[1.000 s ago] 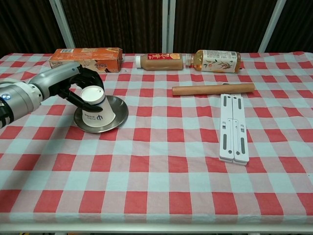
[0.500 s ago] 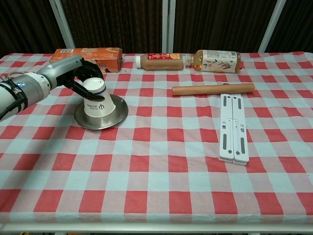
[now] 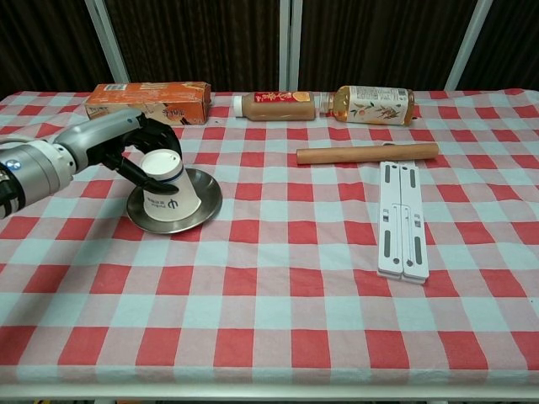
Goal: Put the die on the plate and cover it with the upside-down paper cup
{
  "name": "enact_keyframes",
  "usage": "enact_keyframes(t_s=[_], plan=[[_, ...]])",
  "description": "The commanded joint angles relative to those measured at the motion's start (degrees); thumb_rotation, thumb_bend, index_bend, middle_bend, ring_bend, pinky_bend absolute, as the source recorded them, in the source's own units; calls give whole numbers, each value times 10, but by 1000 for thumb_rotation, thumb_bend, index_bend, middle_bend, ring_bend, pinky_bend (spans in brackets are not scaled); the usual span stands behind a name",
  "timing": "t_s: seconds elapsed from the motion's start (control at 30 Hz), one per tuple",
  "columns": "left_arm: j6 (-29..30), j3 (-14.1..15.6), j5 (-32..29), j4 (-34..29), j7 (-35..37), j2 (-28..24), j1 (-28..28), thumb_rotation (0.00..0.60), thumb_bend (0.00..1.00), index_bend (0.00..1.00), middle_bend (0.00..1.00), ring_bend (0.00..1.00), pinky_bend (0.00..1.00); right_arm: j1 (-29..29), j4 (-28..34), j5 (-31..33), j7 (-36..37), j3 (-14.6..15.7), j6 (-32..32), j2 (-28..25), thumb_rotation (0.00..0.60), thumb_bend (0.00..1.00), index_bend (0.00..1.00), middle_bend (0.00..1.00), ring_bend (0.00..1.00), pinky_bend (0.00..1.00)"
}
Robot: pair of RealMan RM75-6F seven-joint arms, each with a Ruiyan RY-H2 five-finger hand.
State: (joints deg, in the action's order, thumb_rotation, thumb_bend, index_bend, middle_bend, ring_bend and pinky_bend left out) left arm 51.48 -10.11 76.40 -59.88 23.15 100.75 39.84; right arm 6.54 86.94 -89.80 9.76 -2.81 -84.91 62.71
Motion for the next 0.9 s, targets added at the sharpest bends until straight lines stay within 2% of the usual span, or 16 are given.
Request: enact_keyframes(t_s=[0.03,0.13,0.23,0.53,0.63,0.9], plan=[[-15,-20,-19,35,-8,17,16,600,190,488,525,391,321,0,1,1,-1,-1,-1,-1,600,128,123,248,83,140],[-26,-35,-34,65,-10,29,27,600,191,488,525,391,321,-1,3,0,-3,-1,-2,-2,600,129,122,248,82,140],[-25,-36,-36,62,-2,25,25,600,190,488,525,391,321,-1,5,-1,-5,0,-2,-2,600,129,123,248,83,140],[-5,7,1,-19,17,-14,-8,600,191,488,525,390,321,1,6,-4,-7,1,0,0,600,129,123,248,83,140],[1,12,6,-22,4,-14,-9,600,190,488,525,391,320,2,5,-3,-6,0,1,0,600,129,123,248,82,140],[-8,-32,-32,65,-5,33,14,600,191,488,525,391,320,0,5,-3,-5,2,-2,0,600,129,122,248,82,140]])
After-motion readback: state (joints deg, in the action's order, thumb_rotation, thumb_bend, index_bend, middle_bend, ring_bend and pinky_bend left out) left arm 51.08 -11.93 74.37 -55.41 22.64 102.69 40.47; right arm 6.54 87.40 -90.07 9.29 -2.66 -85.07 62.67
